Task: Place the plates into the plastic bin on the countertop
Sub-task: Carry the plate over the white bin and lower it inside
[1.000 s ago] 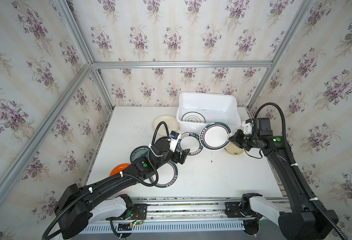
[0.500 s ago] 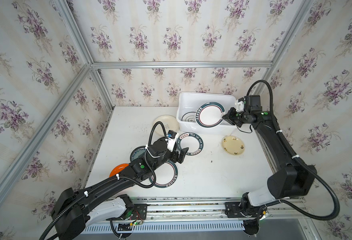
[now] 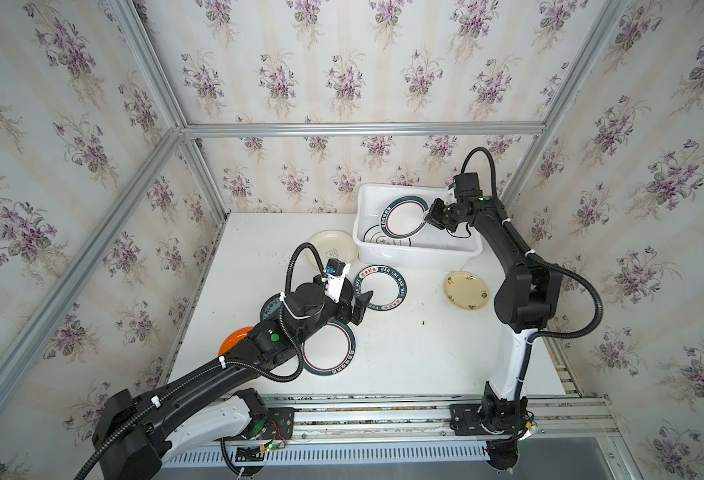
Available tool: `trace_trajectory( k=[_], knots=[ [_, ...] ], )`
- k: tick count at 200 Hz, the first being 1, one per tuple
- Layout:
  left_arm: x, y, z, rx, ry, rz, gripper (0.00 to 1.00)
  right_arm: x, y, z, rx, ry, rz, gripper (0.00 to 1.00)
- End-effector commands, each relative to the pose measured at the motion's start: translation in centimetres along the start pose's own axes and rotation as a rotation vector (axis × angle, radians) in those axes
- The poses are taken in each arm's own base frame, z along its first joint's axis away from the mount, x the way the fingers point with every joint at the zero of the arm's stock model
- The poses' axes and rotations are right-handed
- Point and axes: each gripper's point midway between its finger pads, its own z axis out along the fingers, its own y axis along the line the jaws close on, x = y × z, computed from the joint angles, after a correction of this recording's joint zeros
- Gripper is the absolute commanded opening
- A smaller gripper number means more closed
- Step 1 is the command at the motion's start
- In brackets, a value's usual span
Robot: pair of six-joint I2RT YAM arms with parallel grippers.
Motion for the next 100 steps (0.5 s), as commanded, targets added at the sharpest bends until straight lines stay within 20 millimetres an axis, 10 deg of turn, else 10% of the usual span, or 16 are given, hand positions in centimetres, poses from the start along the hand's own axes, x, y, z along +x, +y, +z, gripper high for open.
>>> trace_trajectory(
  k=[1,100],
  knots=[
    [-0.6,0.4,-0.4,-0.021,-0.019,-0.020,1.00,-0.6,-0.2,1.8,0.022,-0.010,-0.027,0.00],
    [-1.0,0.6,-1.1,-0.032,-0.031,-0.014,1.00,2.0,-1.3,8.3,0.117,0.088,-0.045,0.00]
  ],
)
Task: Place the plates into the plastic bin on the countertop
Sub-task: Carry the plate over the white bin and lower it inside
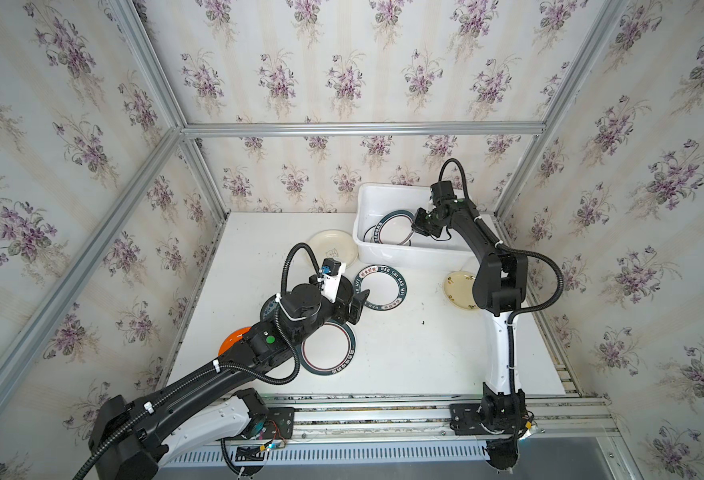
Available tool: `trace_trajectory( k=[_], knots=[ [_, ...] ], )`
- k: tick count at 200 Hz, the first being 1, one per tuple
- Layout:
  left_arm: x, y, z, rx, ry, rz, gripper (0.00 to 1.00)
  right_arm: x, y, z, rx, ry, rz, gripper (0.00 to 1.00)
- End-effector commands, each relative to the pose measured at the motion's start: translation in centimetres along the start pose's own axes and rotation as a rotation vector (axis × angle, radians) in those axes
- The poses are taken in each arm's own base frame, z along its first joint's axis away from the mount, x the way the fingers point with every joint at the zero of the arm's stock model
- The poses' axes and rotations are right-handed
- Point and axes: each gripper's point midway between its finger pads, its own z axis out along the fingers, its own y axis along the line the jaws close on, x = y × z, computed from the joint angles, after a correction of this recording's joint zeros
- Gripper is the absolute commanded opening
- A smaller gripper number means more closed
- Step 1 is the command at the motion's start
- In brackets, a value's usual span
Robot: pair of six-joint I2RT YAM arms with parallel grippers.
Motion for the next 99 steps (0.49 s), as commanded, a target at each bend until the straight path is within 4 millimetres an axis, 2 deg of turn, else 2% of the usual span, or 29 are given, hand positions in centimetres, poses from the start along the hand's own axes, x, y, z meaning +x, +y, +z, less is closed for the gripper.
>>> trace_trajectory(
  k=[1,45,82,99],
  knots=[
    [-0.7,0.1,-0.3,-0.008,-0.021,-0.009,1.00,-0.4,0.6,0.4,0.016,-0.016,-0.018,0.00],
    [-0.4,0.5,-0.7,-0.020,-0.020,-0.012,1.00,0.4,0.3,2.3,0.027,0.021,0.005,0.00],
    [-0.2,0.8,-0.8,-0.036,-0.013,-0.013,1.00,0.4,-0.1,2.2,0.063,0.023,-0.004,0.00],
    [0.0,0.9,-0.7,-0.041,-0.008,-0.010,1.00,0.1,0.2,1.8,0.057,0.018,-0.016,0.17]
  ],
)
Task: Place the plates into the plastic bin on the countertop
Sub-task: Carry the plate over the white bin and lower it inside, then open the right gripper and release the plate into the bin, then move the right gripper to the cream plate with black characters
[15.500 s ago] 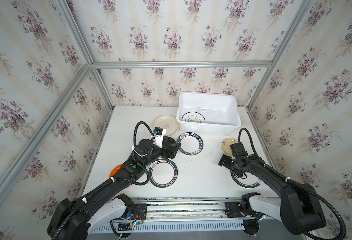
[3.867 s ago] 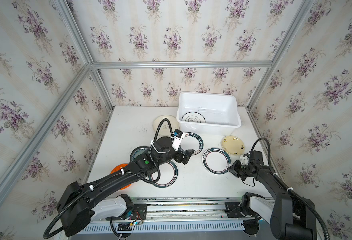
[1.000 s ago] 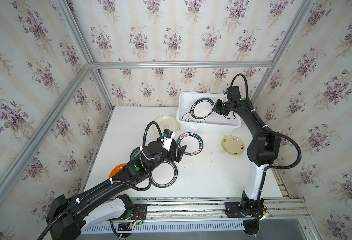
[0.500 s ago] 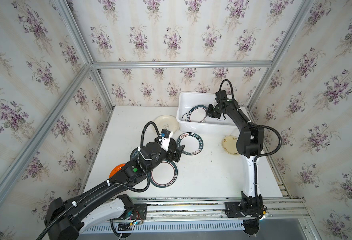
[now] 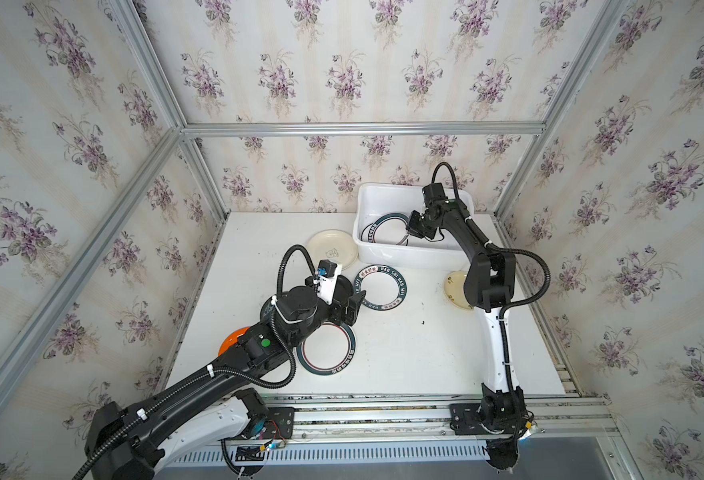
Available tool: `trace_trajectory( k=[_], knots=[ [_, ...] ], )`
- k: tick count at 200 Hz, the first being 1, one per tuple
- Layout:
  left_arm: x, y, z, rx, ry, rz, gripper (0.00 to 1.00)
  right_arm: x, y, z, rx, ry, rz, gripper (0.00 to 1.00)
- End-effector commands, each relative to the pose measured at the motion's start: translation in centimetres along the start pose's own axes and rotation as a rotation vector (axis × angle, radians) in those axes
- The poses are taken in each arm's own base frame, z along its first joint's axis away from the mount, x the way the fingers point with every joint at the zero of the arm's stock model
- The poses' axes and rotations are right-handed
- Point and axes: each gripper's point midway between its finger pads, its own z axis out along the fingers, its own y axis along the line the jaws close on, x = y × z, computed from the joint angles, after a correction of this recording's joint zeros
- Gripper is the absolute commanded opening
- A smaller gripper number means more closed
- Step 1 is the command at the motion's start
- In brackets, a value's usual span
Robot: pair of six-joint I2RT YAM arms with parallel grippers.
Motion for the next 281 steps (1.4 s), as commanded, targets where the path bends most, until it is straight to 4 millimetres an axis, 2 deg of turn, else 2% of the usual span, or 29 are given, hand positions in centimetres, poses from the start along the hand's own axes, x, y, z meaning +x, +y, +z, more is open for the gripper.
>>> trace_trajectory(
  k=[1,36,60,96,119,148,159,195,227,250,281],
  knots=[
    [-0.2,0.3,0.0,-0.018,-0.008,-0.009,1.00,-0.2,0.0,-0.5,0.016,-0.005,-0.020,0.18],
    [-0.1,0.3,0.1,-0.021,-0.005,-0.008,1.00,-0.6,0.8,-1.9,0.000,-0.022,-0.051,0.61],
    [-0.2,0.5,-0.1,-0.025,-0.008,-0.009,1.00,-1.0,1.2,-3.4,0.005,-0.047,-0.076,0.73],
    [-0.4,0.5,-0.2,-0.027,-0.015,-0.007,1.00,-1.6,2.1,-7.8,0.025,-0.105,-0.130,0.75],
    [-0.5,0.2,-0.3,-0.009,-0.015,-0.009,1.00,-0.7,2.5,-10.4,0.015,-0.102,-0.166,0.75],
    [-0.7,-0.2,-0.2,0.011,-0.019,-0.006,1.00,0.9,1.7,-13.5,0.023,-0.135,-0.213,0.76],
    [-0.6,-0.2,0.1,0.009,-0.013,0.000,1.00,1.2,1.3,-15.2,0.014,-0.179,-0.219,0.78],
    [-1.0,-0.8,1.5,0.029,-0.038,0.019,1.00,2.9,-0.7,-19.2,-0.131,-0.220,-0.121,0.80],
    [-2.3,-1.6,1.9,0.118,-0.064,0.035,1.00,5.3,-3.0,-20.2,-0.271,-0.171,-0.040,0.77],
    [-3.3,-0.7,1.6,0.205,-0.120,-0.063,1.00,6.8,-5.1,-21.0,-0.328,-0.162,0.022,0.78],
    [-3.0,0.2,2.2,0.284,-0.118,-0.151,1.00,8.6,-8.8,-22.5,-0.353,-0.195,0.113,0.78]
  ],
)
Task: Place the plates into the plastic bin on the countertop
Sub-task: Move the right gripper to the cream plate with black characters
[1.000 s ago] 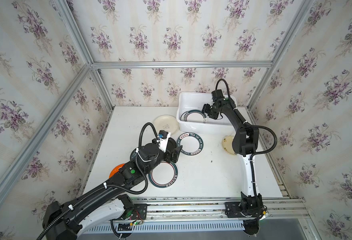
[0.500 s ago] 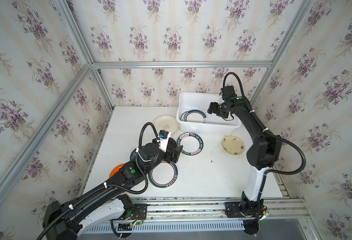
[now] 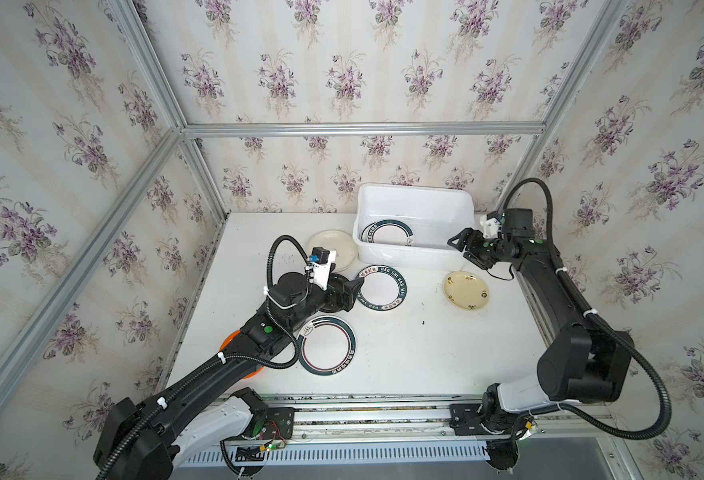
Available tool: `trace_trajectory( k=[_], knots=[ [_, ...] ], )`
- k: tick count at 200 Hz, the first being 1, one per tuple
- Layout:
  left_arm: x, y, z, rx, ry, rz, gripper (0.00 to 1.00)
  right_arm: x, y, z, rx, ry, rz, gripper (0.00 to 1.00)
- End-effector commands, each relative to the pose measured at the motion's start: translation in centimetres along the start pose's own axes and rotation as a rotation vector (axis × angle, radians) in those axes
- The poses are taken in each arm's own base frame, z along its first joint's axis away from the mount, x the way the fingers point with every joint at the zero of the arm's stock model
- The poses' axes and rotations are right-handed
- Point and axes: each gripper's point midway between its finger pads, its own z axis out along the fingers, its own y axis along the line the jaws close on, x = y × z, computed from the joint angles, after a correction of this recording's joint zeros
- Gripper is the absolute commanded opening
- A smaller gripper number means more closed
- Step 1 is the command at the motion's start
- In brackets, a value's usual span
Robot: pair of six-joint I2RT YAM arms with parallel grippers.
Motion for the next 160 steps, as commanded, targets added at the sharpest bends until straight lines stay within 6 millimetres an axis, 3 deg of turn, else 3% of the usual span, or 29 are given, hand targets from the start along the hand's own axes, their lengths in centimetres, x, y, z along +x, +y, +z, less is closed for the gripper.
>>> trace_trajectory(
  k=[1,35,94,160],
  knots=[
    [-1.4,-2.2,0.2,0.166,-0.044,-0.057,1.00,0.0,0.0,-1.8,-0.093,-0.041,0.022,0.78],
    [-0.9,-2.6,1.2,0.205,-0.014,-0.085,1.00,1.3,-4.7,-3.8,-0.018,-0.083,0.087,0.78],
    [-0.3,-3.8,2.5,0.293,0.026,-0.130,1.00,5.0,-13.3,-2.9,0.283,-0.035,0.178,0.78],
    [0.7,-3.6,2.4,0.285,0.043,-0.135,1.00,6.3,-16.7,-0.7,0.327,-0.003,0.241,0.76]
  ],
)
